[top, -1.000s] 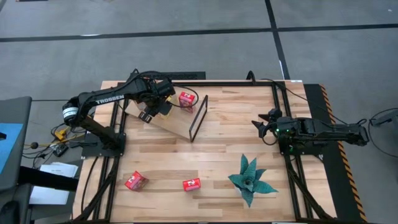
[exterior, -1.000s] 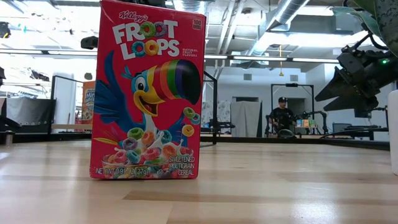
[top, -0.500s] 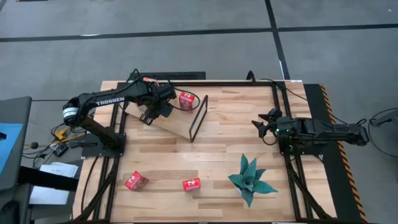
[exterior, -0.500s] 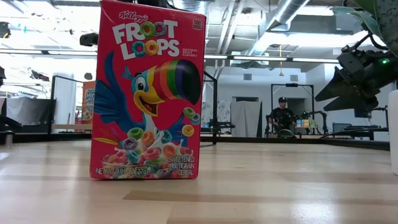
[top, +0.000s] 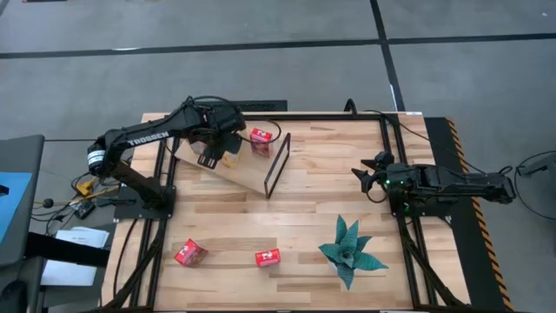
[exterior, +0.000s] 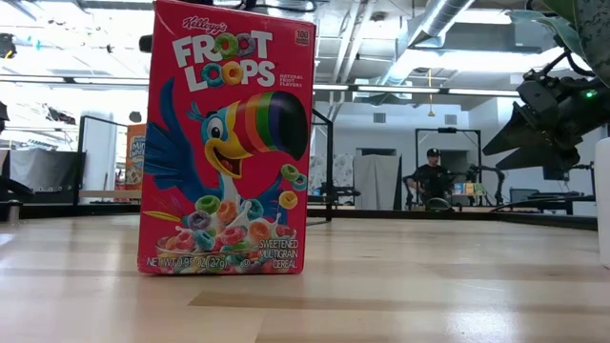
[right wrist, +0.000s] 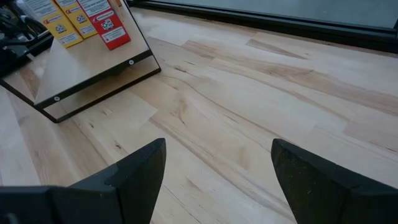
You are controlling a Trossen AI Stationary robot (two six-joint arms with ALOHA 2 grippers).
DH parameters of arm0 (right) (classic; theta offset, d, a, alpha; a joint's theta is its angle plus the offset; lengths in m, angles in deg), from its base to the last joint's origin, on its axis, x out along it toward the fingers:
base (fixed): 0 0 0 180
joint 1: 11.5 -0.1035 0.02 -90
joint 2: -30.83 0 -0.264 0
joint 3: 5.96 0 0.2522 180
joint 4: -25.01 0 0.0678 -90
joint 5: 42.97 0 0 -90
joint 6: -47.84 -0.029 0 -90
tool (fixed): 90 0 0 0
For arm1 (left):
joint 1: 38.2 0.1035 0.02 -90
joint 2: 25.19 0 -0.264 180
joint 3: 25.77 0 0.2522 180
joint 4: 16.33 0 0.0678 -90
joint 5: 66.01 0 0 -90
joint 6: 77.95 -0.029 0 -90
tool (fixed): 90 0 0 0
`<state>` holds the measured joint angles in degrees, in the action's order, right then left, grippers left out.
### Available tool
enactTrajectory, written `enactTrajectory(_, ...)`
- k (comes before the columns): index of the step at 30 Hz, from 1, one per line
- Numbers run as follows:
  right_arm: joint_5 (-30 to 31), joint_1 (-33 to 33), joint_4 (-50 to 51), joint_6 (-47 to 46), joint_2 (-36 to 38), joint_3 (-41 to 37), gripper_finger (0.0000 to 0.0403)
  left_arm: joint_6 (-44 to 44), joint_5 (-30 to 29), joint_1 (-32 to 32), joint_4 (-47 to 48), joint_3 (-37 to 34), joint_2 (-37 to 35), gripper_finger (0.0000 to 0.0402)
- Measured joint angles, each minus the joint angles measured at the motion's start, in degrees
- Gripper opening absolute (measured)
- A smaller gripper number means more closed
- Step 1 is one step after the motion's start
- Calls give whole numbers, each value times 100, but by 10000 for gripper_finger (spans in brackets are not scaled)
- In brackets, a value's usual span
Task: Stack cereal on shelf
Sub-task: Put the yellow cereal box aligned with the other yellow cereal boxes on the shelf
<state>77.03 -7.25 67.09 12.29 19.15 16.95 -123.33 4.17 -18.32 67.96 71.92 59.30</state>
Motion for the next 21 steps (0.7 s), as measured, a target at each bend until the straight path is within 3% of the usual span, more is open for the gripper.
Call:
enactTrajectory(5, 0, 0, 0, 0, 0, 0, 317, 821, 117, 2, 385, 542, 0, 233)
enactTrajectory(9, 0, 0, 0, 0, 0, 0, 317, 2100, 993, 0, 372, 803, -6, 209)
enactTrajectory(13, 0, 0, 0, 2, 0, 0, 317, 2616, 1372, -20, 196, 739, -9, 140)
enactTrajectory(18, 0, 0, 0, 2, 0, 0, 317, 2445, 1315, -151, -156, 453, -6, 24)
enactTrajectory(21, 0, 0, 1, 2, 0, 0, 317, 2433, 1306, -151, -445, 237, -7, 10)
